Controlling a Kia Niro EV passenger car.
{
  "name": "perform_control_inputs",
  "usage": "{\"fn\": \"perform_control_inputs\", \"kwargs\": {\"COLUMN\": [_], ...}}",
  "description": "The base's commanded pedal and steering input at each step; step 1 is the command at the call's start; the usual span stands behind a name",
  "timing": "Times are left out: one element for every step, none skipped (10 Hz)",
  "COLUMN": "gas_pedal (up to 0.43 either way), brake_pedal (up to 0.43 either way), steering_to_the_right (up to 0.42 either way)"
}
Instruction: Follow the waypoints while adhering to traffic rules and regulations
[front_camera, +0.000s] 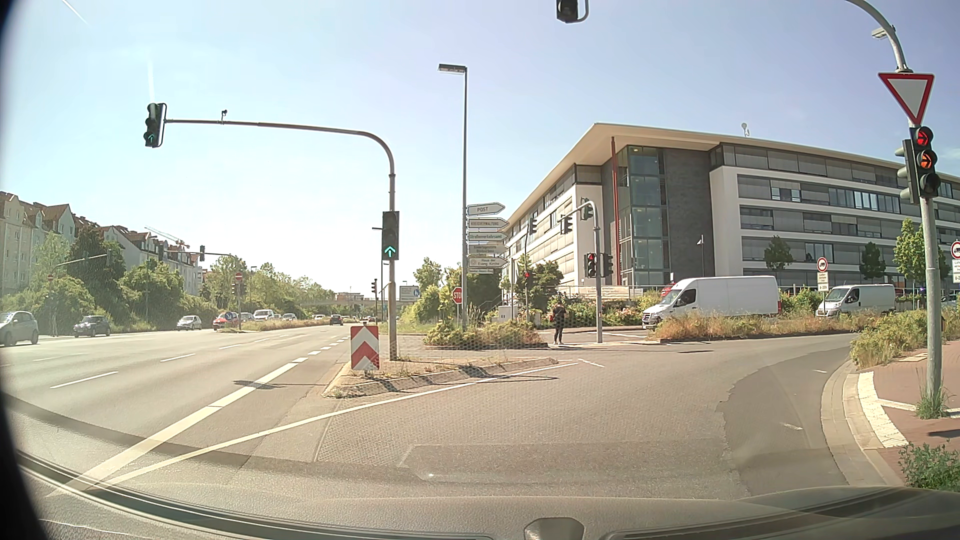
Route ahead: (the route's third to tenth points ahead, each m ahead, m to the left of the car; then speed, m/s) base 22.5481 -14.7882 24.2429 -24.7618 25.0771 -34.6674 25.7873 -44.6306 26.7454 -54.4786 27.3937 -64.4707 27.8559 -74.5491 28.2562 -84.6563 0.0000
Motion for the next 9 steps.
{"fn": "perform_control_inputs", "kwargs": {"gas_pedal": [0.000, 0.000, 0.000, 0.000, 0.000, 0.000, 0.000, 0.000, 0.008], "brake_pedal": [0.311, 0.311, 0.226, 0.018, 0.018, 0.018, 0.018, 0.018, 0.018], "steering_to_the_right": [0.149, 0.150, 0.150, 0.150, 0.150, 0.150, 0.150, 0.150, 0.150]}}
